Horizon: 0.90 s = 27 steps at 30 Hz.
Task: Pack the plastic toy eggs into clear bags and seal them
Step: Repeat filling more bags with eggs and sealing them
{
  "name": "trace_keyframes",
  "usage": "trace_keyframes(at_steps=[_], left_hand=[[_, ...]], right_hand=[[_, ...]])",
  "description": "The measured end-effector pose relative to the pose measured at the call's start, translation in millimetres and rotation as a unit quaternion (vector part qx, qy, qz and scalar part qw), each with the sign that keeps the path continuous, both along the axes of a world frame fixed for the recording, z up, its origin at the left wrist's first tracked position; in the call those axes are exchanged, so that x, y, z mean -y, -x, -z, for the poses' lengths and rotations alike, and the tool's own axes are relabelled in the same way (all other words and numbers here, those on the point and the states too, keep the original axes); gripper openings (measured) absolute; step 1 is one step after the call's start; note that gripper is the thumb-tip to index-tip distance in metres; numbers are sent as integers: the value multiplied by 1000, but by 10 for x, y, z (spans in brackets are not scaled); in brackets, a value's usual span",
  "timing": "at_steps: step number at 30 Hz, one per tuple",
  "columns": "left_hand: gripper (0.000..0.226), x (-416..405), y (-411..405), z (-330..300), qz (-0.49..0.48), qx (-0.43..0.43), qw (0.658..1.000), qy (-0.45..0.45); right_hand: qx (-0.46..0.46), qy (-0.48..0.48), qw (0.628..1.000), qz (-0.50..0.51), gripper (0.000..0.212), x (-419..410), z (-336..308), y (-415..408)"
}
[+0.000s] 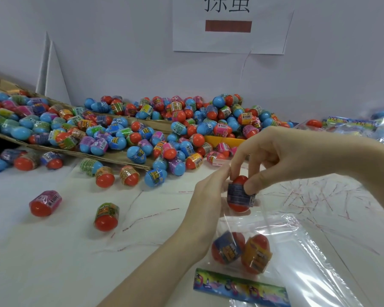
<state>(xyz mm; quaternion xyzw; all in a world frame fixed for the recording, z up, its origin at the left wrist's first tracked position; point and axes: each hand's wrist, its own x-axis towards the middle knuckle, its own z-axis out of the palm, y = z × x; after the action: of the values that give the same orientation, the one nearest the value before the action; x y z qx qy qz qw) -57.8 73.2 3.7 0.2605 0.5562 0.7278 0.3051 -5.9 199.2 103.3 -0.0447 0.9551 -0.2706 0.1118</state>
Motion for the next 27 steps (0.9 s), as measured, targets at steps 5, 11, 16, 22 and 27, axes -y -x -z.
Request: trace_keyframes(at_steps=[5,11,16,22,27], left_hand=[[18,14,25,-19,-4,-2,1000,-1],[23,4,16,-11,-9,-21,1000,-6],[17,29,44,7,-1,-17,1000,12],[41,63,59,-2,57,12,998,4],[43,81,53,-25,69,20,997,-23]], right_hand=[[-7,-17,1000,22,34,-43,-27,-59],[-55,-57,993,83,10,-57,-12,-101],[-110,-57,983,135,11,-81,33,-131],[-198,-93,965,143,21,-25,52,-177],[-206,-91,969,105,18,50,46,-214]])
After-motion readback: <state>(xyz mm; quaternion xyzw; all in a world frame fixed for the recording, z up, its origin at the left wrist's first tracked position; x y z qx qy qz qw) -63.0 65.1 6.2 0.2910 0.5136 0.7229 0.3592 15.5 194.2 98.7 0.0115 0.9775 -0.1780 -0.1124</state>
